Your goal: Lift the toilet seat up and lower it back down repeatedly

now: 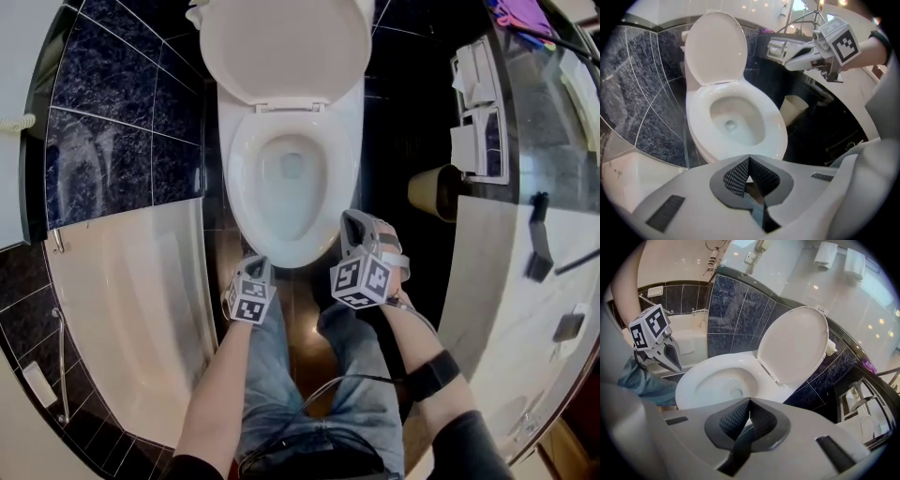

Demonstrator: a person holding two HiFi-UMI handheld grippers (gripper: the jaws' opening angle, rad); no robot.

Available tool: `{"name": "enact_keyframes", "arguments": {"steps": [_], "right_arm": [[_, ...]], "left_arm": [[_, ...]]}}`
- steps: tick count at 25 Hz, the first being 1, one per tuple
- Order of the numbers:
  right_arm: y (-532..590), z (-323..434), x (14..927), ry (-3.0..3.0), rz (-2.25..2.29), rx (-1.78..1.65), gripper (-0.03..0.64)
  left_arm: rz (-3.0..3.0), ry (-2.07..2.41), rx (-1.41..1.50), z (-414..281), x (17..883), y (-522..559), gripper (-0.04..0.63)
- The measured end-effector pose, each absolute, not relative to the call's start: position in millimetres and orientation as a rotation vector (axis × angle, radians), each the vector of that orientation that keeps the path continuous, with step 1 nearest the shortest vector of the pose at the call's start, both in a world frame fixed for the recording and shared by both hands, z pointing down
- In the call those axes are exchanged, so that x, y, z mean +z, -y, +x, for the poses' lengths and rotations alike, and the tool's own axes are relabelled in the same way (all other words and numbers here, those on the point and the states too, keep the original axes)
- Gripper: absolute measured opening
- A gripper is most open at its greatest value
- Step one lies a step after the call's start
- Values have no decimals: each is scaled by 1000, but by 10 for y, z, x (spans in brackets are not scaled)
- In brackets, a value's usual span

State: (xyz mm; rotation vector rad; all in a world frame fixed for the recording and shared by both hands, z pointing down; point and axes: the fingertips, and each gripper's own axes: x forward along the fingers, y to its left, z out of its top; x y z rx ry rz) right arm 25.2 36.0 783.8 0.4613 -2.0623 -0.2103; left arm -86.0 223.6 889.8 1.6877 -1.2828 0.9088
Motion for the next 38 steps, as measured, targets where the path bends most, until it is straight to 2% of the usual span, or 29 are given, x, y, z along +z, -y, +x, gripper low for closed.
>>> {"name": "enact_keyframes", "arguments": {"steps": [5, 15, 20, 29, 38], "right_arm": [[-285, 151, 7288, 2103, 511, -163, 18], [-207, -34, 5383, 2310, 612, -14, 18], [-117, 86, 4496, 2390, 697, 36, 18], [-99, 456, 3731, 2456, 825, 143, 18], [-168, 606, 3550, 2469, 864, 166, 18]], "left_arm": [[1811, 1391, 879, -949, 8030, -1859, 0], [1919, 1746, 550, -1390, 5252, -1259, 0], [1974, 1830, 487, -1537, 4217, -1241, 0], [2005, 1917, 412, -1741, 3258, -1271, 0], [2007, 1963, 374, -1768, 3002, -1382, 0]]}}
